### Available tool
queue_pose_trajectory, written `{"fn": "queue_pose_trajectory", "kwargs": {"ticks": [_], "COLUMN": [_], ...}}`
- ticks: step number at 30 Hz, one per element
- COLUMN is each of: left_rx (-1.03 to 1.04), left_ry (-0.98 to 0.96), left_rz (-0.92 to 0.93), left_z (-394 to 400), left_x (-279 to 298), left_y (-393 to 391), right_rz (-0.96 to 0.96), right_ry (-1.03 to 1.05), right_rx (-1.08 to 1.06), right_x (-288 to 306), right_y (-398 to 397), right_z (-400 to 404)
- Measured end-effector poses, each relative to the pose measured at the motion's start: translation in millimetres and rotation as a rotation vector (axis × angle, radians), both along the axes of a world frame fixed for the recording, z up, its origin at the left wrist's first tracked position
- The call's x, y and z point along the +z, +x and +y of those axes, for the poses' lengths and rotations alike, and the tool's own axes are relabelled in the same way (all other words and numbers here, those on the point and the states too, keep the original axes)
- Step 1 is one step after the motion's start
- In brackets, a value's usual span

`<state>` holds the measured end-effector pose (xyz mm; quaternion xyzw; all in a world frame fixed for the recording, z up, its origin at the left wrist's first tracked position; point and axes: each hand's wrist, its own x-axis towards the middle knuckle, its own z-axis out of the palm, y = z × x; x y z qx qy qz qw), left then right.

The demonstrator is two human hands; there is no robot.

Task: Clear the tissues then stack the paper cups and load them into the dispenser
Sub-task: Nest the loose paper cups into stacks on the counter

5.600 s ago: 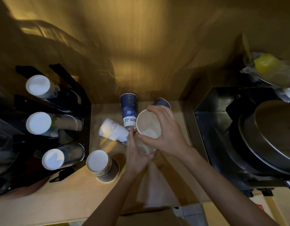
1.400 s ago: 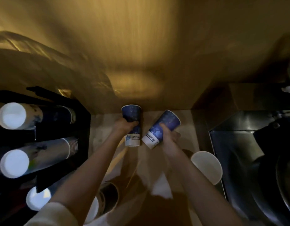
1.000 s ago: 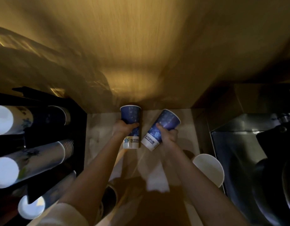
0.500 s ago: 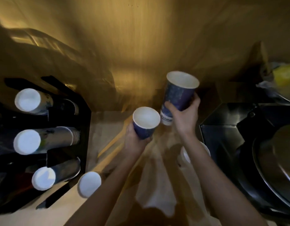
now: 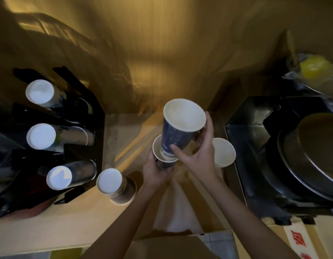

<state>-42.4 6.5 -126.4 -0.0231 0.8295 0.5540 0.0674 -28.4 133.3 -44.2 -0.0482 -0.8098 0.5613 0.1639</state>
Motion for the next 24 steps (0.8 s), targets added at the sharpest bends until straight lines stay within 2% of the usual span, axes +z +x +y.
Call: {"fn": "queue_pose_trajectory", "kwargs": {"ticks": [4, 9, 17, 24], "left_rx": [-0.035, -0.053, -0.026, -0.043], "left_ry": [0.009, -0.013, -0.049, -0.056], "left_rz": [-0.003, -0.023, -0.057, -0.095], "left_z": [-1, -1, 4, 4], "left_x": [-1, -10, -15, -9], "left_y": [10, 11, 8, 9], "right_rz": [-0.08, -0.129, -0.237, -0.274], "right_ry": [0.021, 0.121, 0.484, 0.525], "right_rx": [0.074, 0.059, 0.099, 0.126], "right_x": [-18, -33, -56, -52], "right_y": [11, 19, 28, 29], "right_z": [-3, -1, 4, 6]}}
